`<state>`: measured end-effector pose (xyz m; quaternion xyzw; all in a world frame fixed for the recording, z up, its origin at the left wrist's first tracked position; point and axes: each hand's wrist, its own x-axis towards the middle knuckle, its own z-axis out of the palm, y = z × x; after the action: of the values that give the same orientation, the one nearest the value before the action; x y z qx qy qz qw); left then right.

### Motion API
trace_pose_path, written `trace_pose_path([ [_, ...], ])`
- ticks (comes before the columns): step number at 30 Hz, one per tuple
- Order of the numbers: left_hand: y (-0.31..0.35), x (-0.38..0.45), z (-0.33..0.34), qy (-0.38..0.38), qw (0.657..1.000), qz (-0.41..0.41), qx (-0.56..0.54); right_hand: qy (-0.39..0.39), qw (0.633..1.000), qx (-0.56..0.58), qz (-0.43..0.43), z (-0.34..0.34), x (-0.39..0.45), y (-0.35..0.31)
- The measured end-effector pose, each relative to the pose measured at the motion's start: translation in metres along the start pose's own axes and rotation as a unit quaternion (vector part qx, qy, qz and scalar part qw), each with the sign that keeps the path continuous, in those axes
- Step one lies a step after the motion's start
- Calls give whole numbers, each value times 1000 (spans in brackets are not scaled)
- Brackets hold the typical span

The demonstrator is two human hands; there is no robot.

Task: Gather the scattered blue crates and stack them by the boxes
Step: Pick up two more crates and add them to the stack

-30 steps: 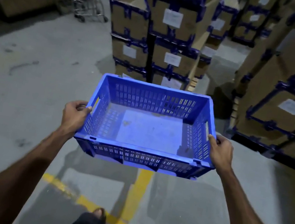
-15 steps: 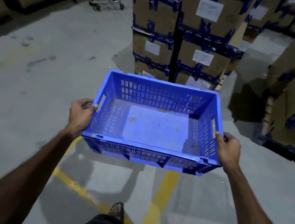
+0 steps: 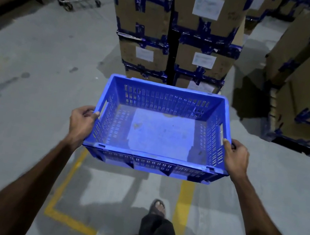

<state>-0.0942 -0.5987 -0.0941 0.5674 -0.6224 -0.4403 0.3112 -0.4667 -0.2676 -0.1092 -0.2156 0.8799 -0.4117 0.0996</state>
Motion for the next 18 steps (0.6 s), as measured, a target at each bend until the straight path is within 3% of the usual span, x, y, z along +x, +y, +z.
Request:
trace_pose_path([
  [18,36,165,102,-32,999,-18,10,27,998,3,51,79,148,-7],
])
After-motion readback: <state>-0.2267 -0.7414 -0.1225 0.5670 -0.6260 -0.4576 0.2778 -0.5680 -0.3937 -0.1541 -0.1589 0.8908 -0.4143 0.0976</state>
